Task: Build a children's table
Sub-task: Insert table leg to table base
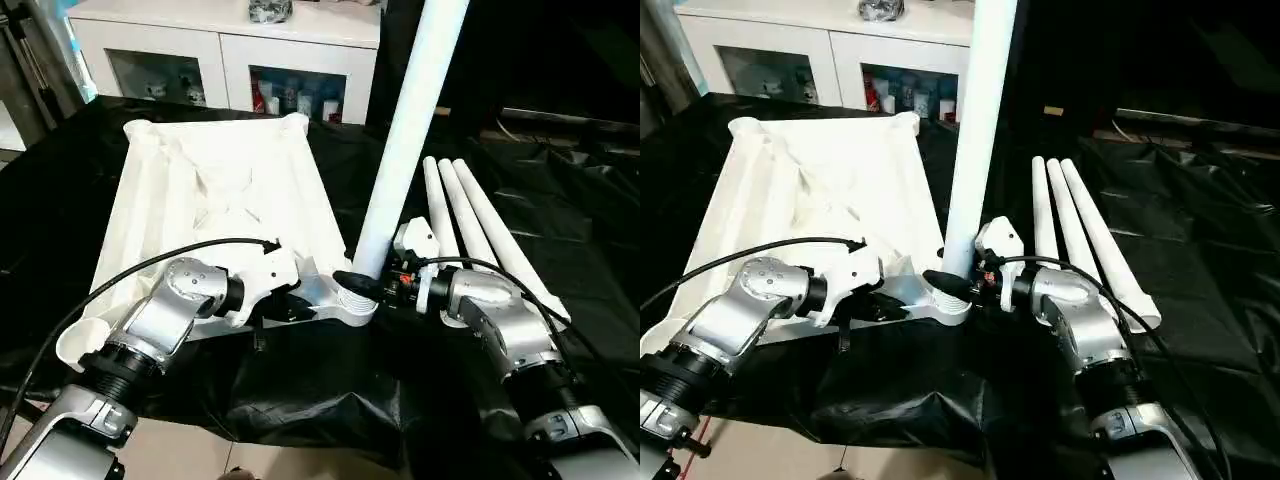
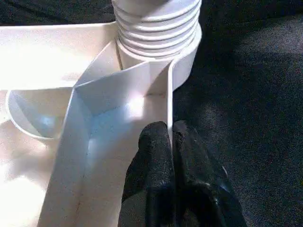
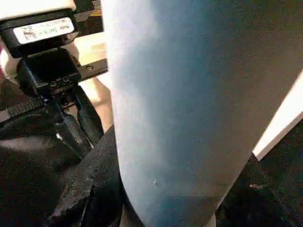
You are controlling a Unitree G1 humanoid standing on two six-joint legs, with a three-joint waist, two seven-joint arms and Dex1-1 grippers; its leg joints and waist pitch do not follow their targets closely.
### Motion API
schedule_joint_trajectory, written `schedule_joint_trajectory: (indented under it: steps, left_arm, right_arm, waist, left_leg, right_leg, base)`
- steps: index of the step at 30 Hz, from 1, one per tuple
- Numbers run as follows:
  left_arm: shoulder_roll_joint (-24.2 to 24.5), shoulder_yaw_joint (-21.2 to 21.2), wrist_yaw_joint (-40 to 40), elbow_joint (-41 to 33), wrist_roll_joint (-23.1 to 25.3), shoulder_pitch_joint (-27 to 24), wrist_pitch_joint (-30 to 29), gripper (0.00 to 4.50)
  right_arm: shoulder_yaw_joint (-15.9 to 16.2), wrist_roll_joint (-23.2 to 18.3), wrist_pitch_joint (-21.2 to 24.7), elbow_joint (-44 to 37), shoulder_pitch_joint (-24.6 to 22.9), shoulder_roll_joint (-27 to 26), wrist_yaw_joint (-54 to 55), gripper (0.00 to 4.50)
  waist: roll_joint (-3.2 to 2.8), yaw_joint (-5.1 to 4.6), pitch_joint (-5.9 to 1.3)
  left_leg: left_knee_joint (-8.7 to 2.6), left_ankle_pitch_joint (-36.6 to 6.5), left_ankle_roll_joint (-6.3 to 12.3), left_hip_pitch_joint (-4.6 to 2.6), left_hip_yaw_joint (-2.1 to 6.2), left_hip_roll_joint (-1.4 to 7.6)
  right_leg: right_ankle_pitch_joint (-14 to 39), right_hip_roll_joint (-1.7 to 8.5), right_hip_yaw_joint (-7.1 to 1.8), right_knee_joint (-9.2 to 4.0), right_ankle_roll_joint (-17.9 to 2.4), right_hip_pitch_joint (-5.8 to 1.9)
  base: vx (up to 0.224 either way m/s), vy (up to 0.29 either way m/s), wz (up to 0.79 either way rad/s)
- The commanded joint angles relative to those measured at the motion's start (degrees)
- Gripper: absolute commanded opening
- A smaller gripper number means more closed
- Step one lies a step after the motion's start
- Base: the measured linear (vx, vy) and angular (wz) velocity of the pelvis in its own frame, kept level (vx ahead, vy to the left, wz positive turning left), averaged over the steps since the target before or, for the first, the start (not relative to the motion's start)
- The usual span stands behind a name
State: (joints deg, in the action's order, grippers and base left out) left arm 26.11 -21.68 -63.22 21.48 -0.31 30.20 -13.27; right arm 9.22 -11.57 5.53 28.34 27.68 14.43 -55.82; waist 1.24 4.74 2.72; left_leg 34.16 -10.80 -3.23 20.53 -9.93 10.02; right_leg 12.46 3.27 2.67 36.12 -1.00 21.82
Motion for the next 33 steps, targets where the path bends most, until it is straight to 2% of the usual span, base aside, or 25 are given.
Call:
schedule_joint_trajectory:
  steps: [1, 3, 4, 5, 7, 9, 13, 14, 15, 18, 20, 21, 23, 24, 25, 27, 33]
  left_arm:
    - [-1.3, 1.56, 1.52, -2.84, -0.64, 1.43, -0.12, 0.0]
    - [-1.97, 1.72, 2.97, -2.13, -0.17, 1.95, -0.83, 0.0]
    - [-3.78, 2.17, 6.46, -0.45, 0.72, 3.39, -2.85, 0.0]
    - [-4.35, 2.31, 7.57, 0.07, 0.99, 3.84, -3.47, 0.0]
    - [-7.49, 2.9, 12.98, 2.78, 2.27, 6.36, -6.18, 0.0]
    - [-10.92, 3.68, 18.03, 5.13, 2.88, 8.75, -8.45, 0.0]
    - [-17.42, 4.39, 25.99, 8.8, 3.61, 12.75, -12.38, 0.0]
    - [-19.29, 4.09, 27.3, 9.64, 4.08, 13.76, -13.21, 0.0]
    - [-19.8, 4.0, 27.65, 9.9, 4.29, 14.03, -13.5, 0.0]
    - [-20.52, 3.61, 27.92, 10.26, 4.74, 14.38, -14.04, 0.0]
    - [-20.54, 3.29, 28.12, 10.48, 5.06, 14.31, -14.45, 0.0]
    - [-20.51, 3.28, 28.13, 10.52, 5.08, 14.3, -14.45, 0.0]
    - [-20.44, 3.42, 28.53, 11.31, 5.25, 14.52, -14.53, 0.0]
    - [-20.44, 3.42, 28.53, 11.31, 5.25, 14.52, -14.53, 0.0]
    - [-20.63, 3.66, 29.0, 12.07, 5.39, 14.92, -14.64, 0.0]
    - [-20.7, 3.85, 29.28, 12.45, 5.39, 15.24, -14.67, 0.0]
    - [-20.57, 4.04, 28.93, 12.16, 5.39, 15.11, -14.17, 0.0]
  right_arm:
    - [1.28, 3.89, 1.8, 5.82, -1.71, -0.64, 5.11, 1.91]
    - [0.74, 4.72, 1.59, 6.75, -1.29, -1.33, 7.93, 1.91]
    - [-0.54, 5.53, 1.92, 8.9, -0.3, -3.02, 13.66, 1.91]
    - [-0.91, 5.69, 2.01, 9.56, 0.02, -3.53, 15.25, 1.91]
    - [-3.05, 5.47, 2.96, 13.15, 1.96, -6.3, 22.67, 1.91]
    - [-5.18, 4.84, 3.26, 16.76, 4.17, -8.94, 29.69, 1.91]
    - [-7.29, 3.9, 2.7, 23.06, 8.34, -13.19, 38.27, 1.91]
    - [-7.86, 3.94, 2.69, 25.24, 9.92, -14.59, 40.14, 1.91]
    - [-7.79, 4.36, 2.49, 25.95, 10.4, -14.92, 40.61, 1.91]
    - [-7.67, 4.98, 2.69, 27.21, 11.34, -15.7, 40.7, 1.91]
    - [-7.13, 5.72, 2.94, 27.68, 11.72, -16.03, 40.61, 1.91]
    - [-7.05, 5.8, 2.93, 27.69, 11.72, -16.04, 40.58, 1.91]
    - [-7.09, 6.01, 2.62, 28.73, 12.17, -16.32, 40.83, 1.91]
    - [-7.09, 6.01, 2.62, 28.73, 12.17, -16.32, 40.83, 1.91]
    - [-7.28, 6.52, 1.93, 30.13, 12.88, -16.53, 41.41, 1.91]
    - [-7.46, 7.08, 1.89, 30.84, 13.39, -16.63, 42.18, 1.91]
    - [-8.8, 6.85, 2.75, 31.17, 14.4, -16.51, 42.52, 1.91]
  waist:
    - [-0.74, -0.28, -2.56]
    - [-0.58, -0.58, -2.55]
    - [-0.45, -0.7, -2.53]
    - [-0.6, -1.07, -2.44]
    - [-0.36, -1.28, -2.51]
    - [-0.43, -1.38, -2.44]
    - [-0.36, -1.4, -2.7]
    - [-0.52, -1.37, -2.81]
    - [-0.69, -1.24, -2.9]
    - [-0.54, -1.17, -3.17]
    - [-0.59, -1.26, -3.1]
    - [-0.75, -1.23, -3.06]
    - [-0.67, -1.36, -2.86]
    - [-0.67, -1.36, -2.86]
    - [-0.86, -1.5, -2.66]
    - [-0.86, -1.62, -2.56]
    - [-0.83, -1.76, -2.53]
  left_leg:
    - [-5.06, -16.98, -1.06, -0.68, 1.36, 3.47]
    - [-5.11, -17.54, -1.6, -0.59, 1.49, 3.42]
    - [-5.15, -17.49, -1.61, -0.57, 1.48, 3.39]
    - [-5.12, -17.65, -2.04, -0.72, 1.44, 3.29]
    - [-5.09, -17.79, -2.43, -0.88, 1.5, 3.23]
    - [-5.01, -18.51, -2.46, -0.82, 1.6, 3.18]
    - [-4.91, -16.09, -1.86, -0.54, 1.38, 3.12]
    - [-4.86, -14.99, -1.69, -0.42, 1.41, 3.07]
    - [-4.82, -14.58, -1.57, -0.46, 1.4, 3.09]
    - [-4.71, -11.13, -0.22, -0.13, 1.24, 3.07]
    - [-4.66, -10.58, 0.66, -0.1, 1.16, 3.06]
    - [-4.69, -10.77, 0.7, -0.11, 1.17, 3.08]
    - [-4.91, -13.08, 0.29, -0.24, 1.22, 3.13]
    - [-4.91, -13.08, 0.29, -0.24, 1.22, 3.13]
    - [-5.08, -15.81, -0.43, -0.57, 1.28, 3.19]
    - [-5.24, -17.99, -1.26, -0.65, 1.46, 3.21]
    - [-5.35, -18.48, -1.21, -0.53, 1.53, 3.24]
  right_leg:
    - [14.93, 5.22, -3.12, -5.37, -11.79, -1.58]
    - [16.91, 5.38, -3.11, -5.46, -11.32, -1.56]
    - [17.31, 5.32, -3.09, -5.55, -11.12, -1.58]
    - [18.11, 5.24, -3.13, -5.62, -11.12, -1.21]
    - [19.12, 5.31, -3.09, -5.71, -10.96, -1.2]
    - [21.1, 5.48, -3.1, -6.0, -10.4, -1.12]
    - [16.18, 5.28, -3.17, -5.69, -10.9, -1.32]
    - [13.89, 5.27, -3.1, -5.58, -11.39, -1.55]
    - [12.82, 5.28, -3.06, -5.5, -11.51, -1.61]
    - [5.71, 5.2, -2.92, -4.96, -12.63, -2.12]
    - [4.04, 5.2, -2.84, -4.99, -13.31, -2.27]
    - [4.39, 5.25, -2.85, -5.02, -13.37, -2.27]
    - [8.29, 5.29, -2.85, -5.39, -13.05, -2.16]
    - [8.29, 5.29, -2.85, -5.39, -13.05, -2.16]
    - [12.33, 5.29, -2.88, -5.82, -12.48, -1.79]
    - [15.72, 5.32, -2.93, -6.06, -11.66, -1.62]
    - [16.57, 5.36, -3.02, -6.22, -10.78, -1.43]
  base:
    - [0.0, 0.0, 0.0]
    - [0.0, 0.0, 0.0]
    - [0.0, 0.0, 0.0]
    - [0.0, 0.0, 0.0]
    - [0.0, 0.0, 0.0]
    - [0.0, 0.0, 0.0]
    - [0.0, 0.0, 0.0]
    - [0.0, 0.0, 0.0]
    - [0.0, 0.0, 0.0]
    - [0.0, 0.0, 0.0]
    - [0.0, 0.0, 0.0]
    - [0.0, 0.0, 0.0]
    - [0.0, 0.0, 0.0]
    - [0.0, 0.0, 0.0]
    - [0.0, 0.0, 0.0]
    - [0.0, 0.0, 0.0]
    - [0.0, 0.0, 0.0]
